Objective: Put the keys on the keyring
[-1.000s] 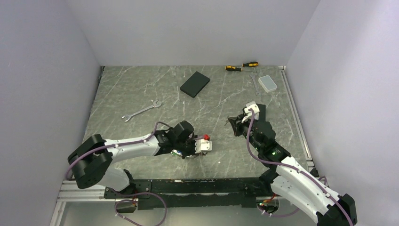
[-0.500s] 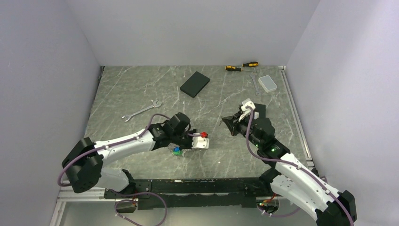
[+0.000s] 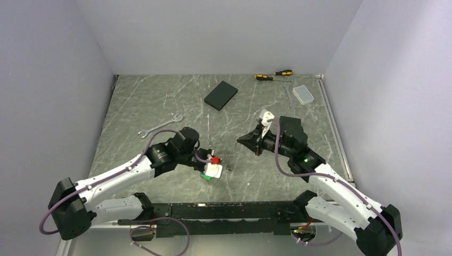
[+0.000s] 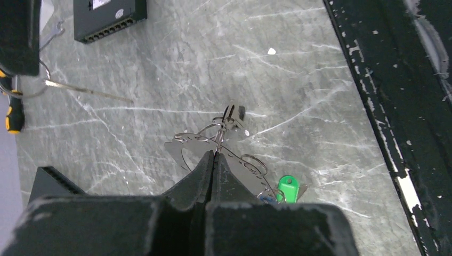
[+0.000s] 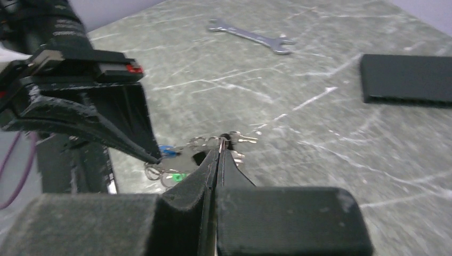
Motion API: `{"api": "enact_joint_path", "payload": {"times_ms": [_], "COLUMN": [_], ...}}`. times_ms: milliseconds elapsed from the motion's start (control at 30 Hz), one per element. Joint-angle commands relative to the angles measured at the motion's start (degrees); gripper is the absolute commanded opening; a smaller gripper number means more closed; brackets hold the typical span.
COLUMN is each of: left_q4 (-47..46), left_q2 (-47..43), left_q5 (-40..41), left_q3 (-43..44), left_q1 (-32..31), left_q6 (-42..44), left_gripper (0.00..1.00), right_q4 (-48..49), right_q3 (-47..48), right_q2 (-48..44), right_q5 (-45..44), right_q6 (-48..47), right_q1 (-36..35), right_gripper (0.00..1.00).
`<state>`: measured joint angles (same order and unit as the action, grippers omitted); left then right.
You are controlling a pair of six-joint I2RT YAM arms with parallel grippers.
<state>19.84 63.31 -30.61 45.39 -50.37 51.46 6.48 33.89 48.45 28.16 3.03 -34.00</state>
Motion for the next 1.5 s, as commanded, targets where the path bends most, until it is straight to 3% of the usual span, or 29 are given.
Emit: {"api": "enact_joint_path", "payload": {"times_ms": [0,267,667,1467], "left_q4": [-0.74,-0.98,-4.33,-5.84], "left_q2": [-3.23,-3.14,-3.41,-3.33], "left_q5": [-5.09,-6.16,-7.58,-9.47], "left_q3": [-1.67,-1.27,-2.7,-3.04], "left_q1": [0.65,1.52,2.52,3.11], "left_q6": [2.64,0.62,-2.06,-4.0], "left_gripper": [0.0,0.0,0.0,0.0], "right_q4": [-2.47,-11.88,-19.65,-19.0], "right_q3": [5.32,10.52,13.47,13.95], "right_q2": [1.72,5.91,10.06,14.27], "right_q5": [8.42,12.36,10.43,4.02], "right_q6": [-6.34,-12.99,-17.34,-19.58], "right_q1": [-3.2,-6.47,-10.59,-14.77], "right_gripper": [0.0,0.0,0.0,0.0]}}
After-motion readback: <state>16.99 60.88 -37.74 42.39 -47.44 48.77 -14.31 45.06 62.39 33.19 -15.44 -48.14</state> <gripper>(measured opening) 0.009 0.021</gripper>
